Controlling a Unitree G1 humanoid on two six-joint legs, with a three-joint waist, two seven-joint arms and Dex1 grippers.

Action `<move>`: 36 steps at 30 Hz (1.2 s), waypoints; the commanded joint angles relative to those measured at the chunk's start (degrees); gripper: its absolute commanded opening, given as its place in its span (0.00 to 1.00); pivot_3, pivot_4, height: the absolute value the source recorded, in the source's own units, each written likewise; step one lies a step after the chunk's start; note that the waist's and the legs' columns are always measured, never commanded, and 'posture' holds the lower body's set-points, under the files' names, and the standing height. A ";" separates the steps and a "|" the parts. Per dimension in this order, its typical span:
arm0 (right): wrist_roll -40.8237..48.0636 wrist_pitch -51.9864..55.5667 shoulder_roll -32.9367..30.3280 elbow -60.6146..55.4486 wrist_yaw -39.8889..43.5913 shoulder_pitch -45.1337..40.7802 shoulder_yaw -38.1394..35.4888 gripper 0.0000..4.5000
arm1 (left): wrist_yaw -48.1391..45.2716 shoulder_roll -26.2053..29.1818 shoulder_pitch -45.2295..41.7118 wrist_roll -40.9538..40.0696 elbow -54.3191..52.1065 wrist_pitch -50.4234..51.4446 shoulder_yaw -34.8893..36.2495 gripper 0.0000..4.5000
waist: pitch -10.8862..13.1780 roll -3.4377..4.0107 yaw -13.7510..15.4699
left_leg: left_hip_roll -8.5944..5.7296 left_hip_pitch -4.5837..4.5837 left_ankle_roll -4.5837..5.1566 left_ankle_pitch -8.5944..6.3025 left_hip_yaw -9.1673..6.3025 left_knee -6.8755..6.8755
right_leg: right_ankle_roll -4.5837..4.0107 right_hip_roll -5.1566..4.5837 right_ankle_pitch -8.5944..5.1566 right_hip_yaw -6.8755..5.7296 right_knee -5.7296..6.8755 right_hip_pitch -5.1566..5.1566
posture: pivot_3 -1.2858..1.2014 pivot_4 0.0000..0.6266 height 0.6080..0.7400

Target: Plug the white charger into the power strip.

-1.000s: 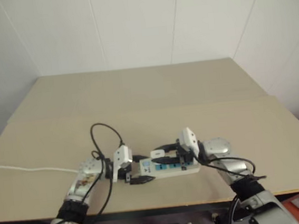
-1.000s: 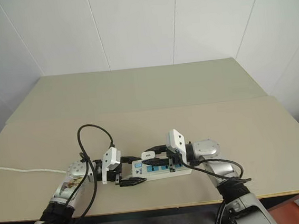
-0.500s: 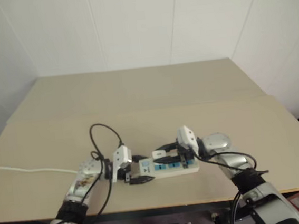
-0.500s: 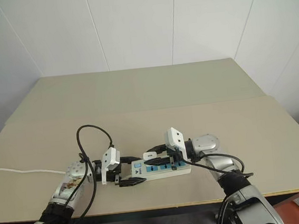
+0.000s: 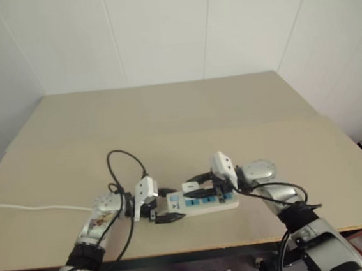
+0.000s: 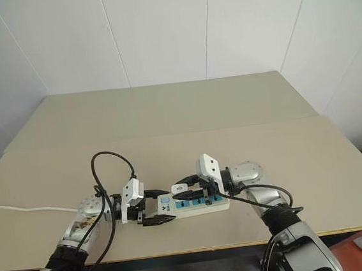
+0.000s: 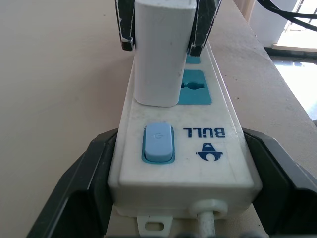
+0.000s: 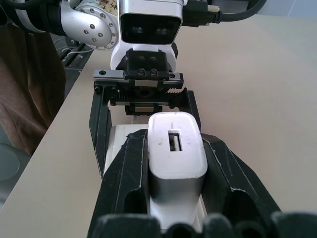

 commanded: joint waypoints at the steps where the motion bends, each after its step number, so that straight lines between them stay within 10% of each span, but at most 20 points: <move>1: -5.11 1.21 -2.76 3.64 -2.56 1.64 -0.28 0.26 | -1.32 0.87 1.26 1.07 0.57 -0.10 -1.43 0.73 | 0.00 0.00 0.00 | 0.00 0.00 0.00 0.00 0.00 0.00 | 0.00 0.00 0.00 0.00 0.00 0.00 | 0.52 0.24 1.00; 11: -4.12 5.33 -3.08 1.00 -0.19 1.97 -0.04 0.99 | 0.18 0.25 1.67 1.20 0.55 -0.32 -1.12 0.73 | -0.02 -0.03 0.06 | 0.00 -0.02 0.00 0.00 0.00 -0.08 | -0.01 -0.01 -0.02 -0.01 -0.04 -0.02 | 0.52 0.24 1.00; 18: -3.35 6.71 -5.34 -3.29 1.48 2.79 -1.27 1.00 | 2.88 -0.60 1.42 1.83 0.39 -1.29 -0.60 0.73 | -0.02 -0.03 0.23 | -0.01 -0.05 0.00 0.00 0.00 -0.09 | -0.01 -0.02 -0.02 -0.01 -0.07 -0.04 | 0.52 0.24 1.00; 22: -2.04 7.43 -7.00 -3.43 0.40 1.81 -4.51 1.00 | 1.96 0.34 0.83 -0.87 -2.68 1.30 0.88 0.99 | 0.01 -0.04 0.32 | -0.02 -0.08 0.00 0.00 0.00 -0.08 | 0.00 -0.04 -0.01 -0.01 -0.06 -0.07 | 0.52 0.24 1.00; 36: -1.32 4.83 -16.99 -5.48 3.19 5.18 -11.10 1.00 | -6.53 11.30 -1.46 -17.28 -17.96 18.89 9.31 0.99 | 0.58 -0.07 0.01 | -0.01 -0.40 0.00 0.00 0.02 -0.12 | 0.00 -0.03 -0.03 0.00 -0.06 -0.42 | 0.52 0.24 1.00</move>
